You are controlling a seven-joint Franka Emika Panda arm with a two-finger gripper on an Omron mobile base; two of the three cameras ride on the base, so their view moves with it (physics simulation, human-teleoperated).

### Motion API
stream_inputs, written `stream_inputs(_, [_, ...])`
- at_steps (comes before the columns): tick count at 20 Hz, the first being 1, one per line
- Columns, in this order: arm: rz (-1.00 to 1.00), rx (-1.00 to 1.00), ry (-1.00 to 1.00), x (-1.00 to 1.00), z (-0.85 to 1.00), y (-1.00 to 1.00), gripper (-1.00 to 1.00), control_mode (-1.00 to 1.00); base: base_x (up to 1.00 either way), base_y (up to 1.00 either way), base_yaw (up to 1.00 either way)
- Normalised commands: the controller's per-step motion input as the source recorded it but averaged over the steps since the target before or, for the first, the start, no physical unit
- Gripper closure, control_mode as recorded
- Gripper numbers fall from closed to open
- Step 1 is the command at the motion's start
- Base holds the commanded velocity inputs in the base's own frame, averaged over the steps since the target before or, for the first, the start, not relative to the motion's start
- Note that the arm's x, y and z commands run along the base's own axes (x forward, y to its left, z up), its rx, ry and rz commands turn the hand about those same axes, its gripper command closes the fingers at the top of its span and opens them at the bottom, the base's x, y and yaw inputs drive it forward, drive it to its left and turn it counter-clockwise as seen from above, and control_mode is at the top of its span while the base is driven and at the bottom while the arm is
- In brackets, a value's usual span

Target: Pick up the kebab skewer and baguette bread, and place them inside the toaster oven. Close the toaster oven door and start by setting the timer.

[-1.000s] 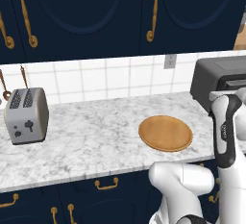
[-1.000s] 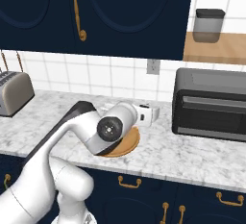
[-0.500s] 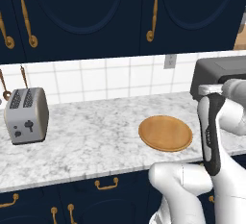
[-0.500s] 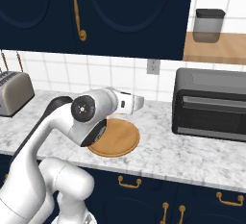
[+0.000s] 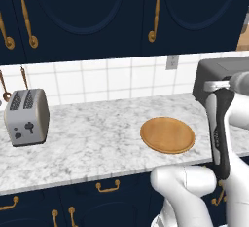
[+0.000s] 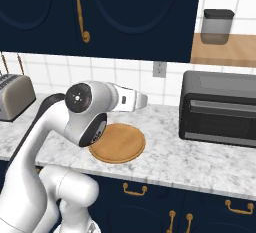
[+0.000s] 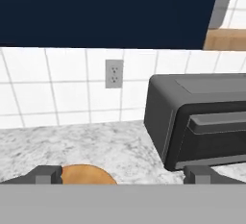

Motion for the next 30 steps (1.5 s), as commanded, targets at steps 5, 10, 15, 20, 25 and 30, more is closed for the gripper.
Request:
stream_inputs(5, [0.00,0.00,0.00,-0.15,-0.02,0.04,-1.00,1.00,-0.15,0.01,0.00])
stream_inputs(10, [0.00,0.00,0.00,0.00,0.00,0.00,-1.00,1.00,-0.40,-0.44,0.00])
stream_inputs(15, [0.00,0.00,0.00,0.00,0.00,0.00,-1.00,1.00,-0.01,-0.63,0.00])
stream_inputs(20, [0.00,0.00,0.00,0.00,0.00,0.00,-1.00,1.00,0.02,-0.54,0.00])
stream_inputs(25, [0.00,0.00,0.00,0.00,0.00,0.00,-1.00,1.00,0.14,-0.42,0.00])
stream_inputs(30, [0.00,0.00,0.00,0.00,0.00,0.00,-1.00,1.00,0.30,-0.34,0.00])
